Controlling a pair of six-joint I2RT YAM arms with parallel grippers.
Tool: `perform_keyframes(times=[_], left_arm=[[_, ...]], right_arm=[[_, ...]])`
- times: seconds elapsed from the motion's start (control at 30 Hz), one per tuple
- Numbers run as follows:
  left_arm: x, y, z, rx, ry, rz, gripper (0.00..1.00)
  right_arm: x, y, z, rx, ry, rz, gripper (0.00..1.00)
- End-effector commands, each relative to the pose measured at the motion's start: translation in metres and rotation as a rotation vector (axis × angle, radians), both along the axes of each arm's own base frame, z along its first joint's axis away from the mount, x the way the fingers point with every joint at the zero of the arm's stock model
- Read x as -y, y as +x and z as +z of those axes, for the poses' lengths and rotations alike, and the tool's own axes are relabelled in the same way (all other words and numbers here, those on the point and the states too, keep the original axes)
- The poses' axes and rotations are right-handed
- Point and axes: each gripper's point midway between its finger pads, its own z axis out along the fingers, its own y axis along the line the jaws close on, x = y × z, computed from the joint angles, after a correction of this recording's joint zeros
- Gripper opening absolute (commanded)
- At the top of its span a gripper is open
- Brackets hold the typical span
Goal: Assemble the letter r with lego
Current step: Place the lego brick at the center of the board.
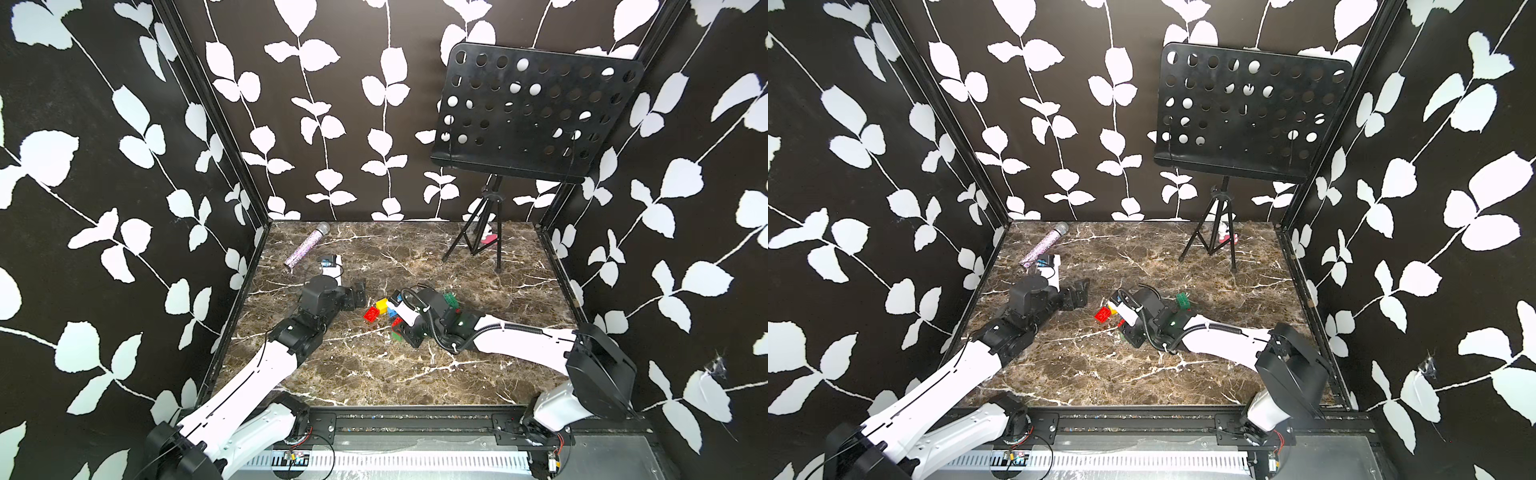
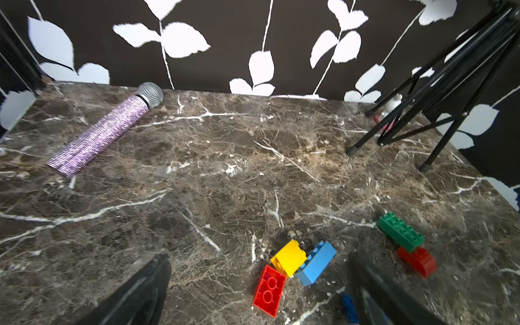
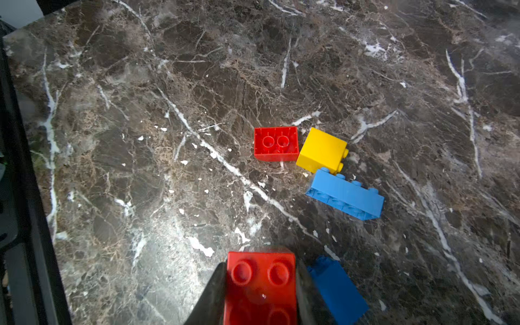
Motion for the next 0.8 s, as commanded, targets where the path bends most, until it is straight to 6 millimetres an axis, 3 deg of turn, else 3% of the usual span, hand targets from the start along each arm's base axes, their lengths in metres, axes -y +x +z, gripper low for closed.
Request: perform_keyframes(times=[0.0,0.13,0.4,0.6,0.63,0.77], left_arm=[[0.003,0.001,0.006,0.017,-0.047,-0.007,0.99],[0.003,0.001,0.0,0.017,-0.056,-0.005,0.98],[-0.001,0.0,-0.007,-0.01,-0.03,0.012,0.98],[0.003,0.002,-0.011,-0.025,-0.029,0.002,0.98],[0.004,0.003,-0.012,-0.029,-0.029,-0.002,0.98],[0.008,0.005,-0.015,-0.039,-0.026,-0.012,0.98]], right_arm=[[-0.003,0.014,-0.004,0.085,-0.005,-0.03,0.26],[-0.007,0.015,-0.021,0.069,-0.035,-0.024,0.27],[-0.007,0.015,-0.028,0.048,-0.034,-0.041,0.38],[-0.006,0.015,-0.009,0.063,-0.018,-0.046,0.47],[-0.006,0.015,0.008,0.084,0.01,-0.047,0.48],[-0.005,0.014,0.038,0.112,0.051,-0.046,0.49]])
